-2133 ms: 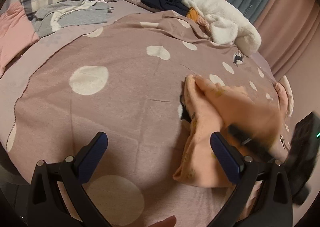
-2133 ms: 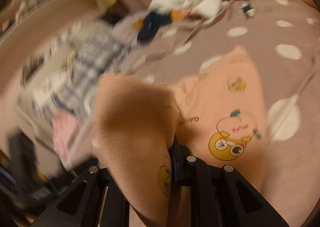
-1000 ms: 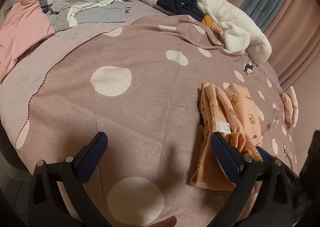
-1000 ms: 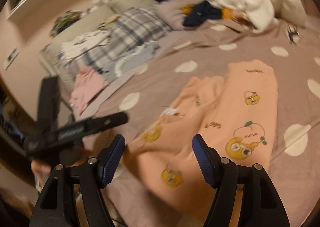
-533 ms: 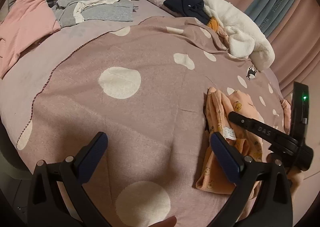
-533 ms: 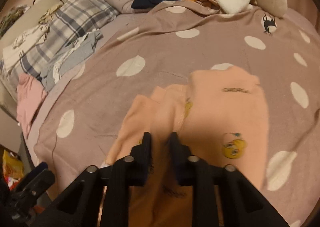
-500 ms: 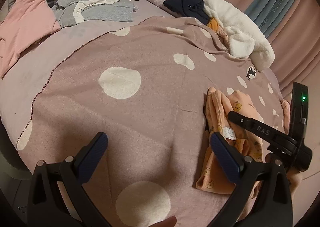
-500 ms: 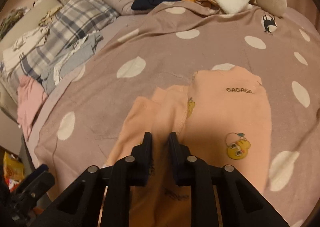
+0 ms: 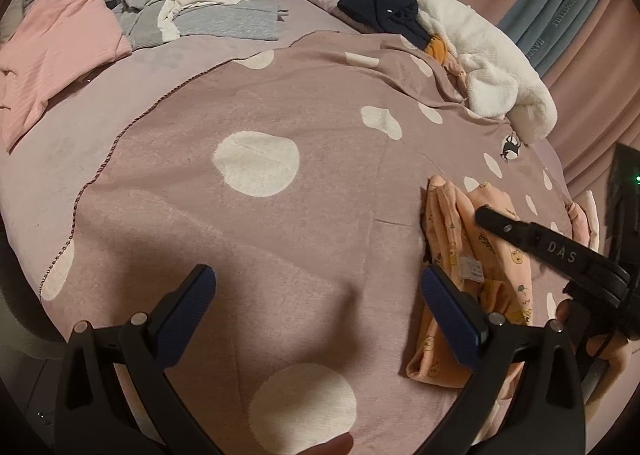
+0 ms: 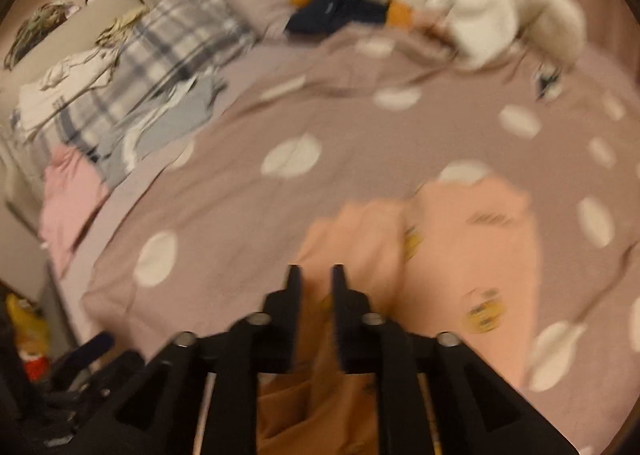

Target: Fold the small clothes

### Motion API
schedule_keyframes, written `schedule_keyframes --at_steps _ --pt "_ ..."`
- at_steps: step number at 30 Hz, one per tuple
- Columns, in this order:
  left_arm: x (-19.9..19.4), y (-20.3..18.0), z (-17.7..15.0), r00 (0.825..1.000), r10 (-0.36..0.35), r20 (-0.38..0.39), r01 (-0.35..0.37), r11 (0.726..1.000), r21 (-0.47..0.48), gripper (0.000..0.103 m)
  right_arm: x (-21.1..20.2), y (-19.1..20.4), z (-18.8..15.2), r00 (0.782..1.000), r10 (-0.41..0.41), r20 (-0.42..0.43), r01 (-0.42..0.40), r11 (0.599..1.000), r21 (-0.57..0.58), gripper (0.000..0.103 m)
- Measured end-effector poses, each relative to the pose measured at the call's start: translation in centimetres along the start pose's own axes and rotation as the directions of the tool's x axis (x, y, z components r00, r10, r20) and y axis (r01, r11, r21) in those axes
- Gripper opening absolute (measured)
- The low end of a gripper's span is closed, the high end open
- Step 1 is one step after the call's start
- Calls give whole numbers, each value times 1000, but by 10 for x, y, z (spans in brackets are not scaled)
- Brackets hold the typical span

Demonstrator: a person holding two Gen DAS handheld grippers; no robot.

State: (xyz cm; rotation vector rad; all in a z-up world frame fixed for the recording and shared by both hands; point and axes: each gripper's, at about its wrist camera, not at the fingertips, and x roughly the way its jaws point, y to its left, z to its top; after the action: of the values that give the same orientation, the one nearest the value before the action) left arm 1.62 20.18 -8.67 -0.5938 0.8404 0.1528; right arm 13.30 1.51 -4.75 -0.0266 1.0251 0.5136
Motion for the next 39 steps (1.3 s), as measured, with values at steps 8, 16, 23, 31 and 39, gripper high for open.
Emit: schedule_keyframes --at_steps 8,16,23,31,39 --pt "1 1 0 1000 -7 -11 7 1000 6 103 34 -15 -3 977 -196 -80 201 978 60 16" --pt "1 4 1 1000 -6 -9 6 1000 -13 103 12 -38 -4 998 64 22 -67 969 236 7" --pt "2 2 0 1000 11 -10 -11 1000 -4 103 1 -10 3 985 153 85 -167 964 204 8" --pt "2 3 0 1000 13 -12 -13 1000 -11 103 17 -7 -6 947 321 2 -310 911 273 16" --pt "1 5 -1 1000 18 -12 -18 999 -27 103 -16 -5 -33 933 360 -7 -346 902 260 55"
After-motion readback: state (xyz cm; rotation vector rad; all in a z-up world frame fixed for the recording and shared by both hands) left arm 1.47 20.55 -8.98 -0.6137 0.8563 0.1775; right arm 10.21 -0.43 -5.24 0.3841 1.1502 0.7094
